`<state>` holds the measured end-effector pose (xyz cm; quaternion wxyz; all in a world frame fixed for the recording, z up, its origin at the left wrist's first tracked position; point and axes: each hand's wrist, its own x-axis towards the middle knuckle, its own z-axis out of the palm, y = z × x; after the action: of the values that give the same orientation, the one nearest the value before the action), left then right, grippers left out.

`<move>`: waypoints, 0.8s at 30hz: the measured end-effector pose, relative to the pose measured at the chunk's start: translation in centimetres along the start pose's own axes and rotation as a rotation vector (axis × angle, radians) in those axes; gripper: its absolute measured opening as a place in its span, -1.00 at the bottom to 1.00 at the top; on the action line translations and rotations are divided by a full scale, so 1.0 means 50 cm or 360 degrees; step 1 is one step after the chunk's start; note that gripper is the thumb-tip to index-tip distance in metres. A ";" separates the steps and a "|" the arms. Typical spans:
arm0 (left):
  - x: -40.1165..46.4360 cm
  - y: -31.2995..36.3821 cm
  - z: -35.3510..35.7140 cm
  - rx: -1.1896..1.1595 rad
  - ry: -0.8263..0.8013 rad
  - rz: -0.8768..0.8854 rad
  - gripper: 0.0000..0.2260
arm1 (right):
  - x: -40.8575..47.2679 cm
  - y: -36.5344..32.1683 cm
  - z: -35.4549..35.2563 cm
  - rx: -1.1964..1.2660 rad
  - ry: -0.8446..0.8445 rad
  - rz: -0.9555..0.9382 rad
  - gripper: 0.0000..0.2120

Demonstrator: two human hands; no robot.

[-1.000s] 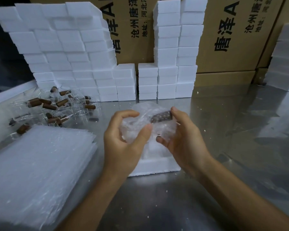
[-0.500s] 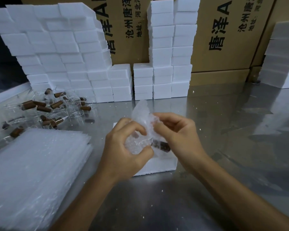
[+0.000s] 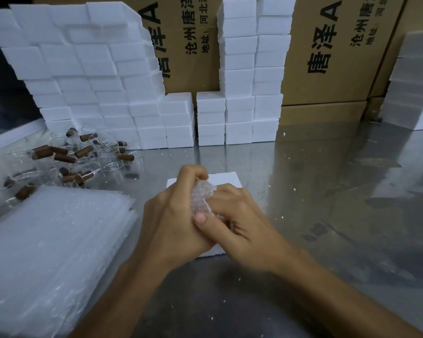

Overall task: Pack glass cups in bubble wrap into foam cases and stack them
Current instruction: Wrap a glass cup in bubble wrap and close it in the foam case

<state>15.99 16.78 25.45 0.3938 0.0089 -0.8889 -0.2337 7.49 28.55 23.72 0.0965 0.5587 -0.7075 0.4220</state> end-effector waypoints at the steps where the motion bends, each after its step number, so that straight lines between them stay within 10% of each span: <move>1: 0.000 0.004 -0.001 0.0009 -0.0012 0.0028 -0.47 | 0.001 -0.005 -0.002 0.0019 0.0010 -0.0010 -0.51; 12: 0.007 -0.004 0.004 -0.0358 0.0035 -0.0336 -0.49 | -0.010 -0.009 0.011 0.0231 0.0431 0.0079 -0.72; 24: 0.025 -0.041 -0.016 -0.1025 -0.0277 -0.0839 -0.43 | -0.003 0.015 -0.023 0.0291 -0.0165 0.0187 -0.73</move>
<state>15.35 14.39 25.90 0.2267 0.0926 -0.7678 -0.5921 6.49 29.47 23.98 -0.0164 0.5436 -0.7017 0.4602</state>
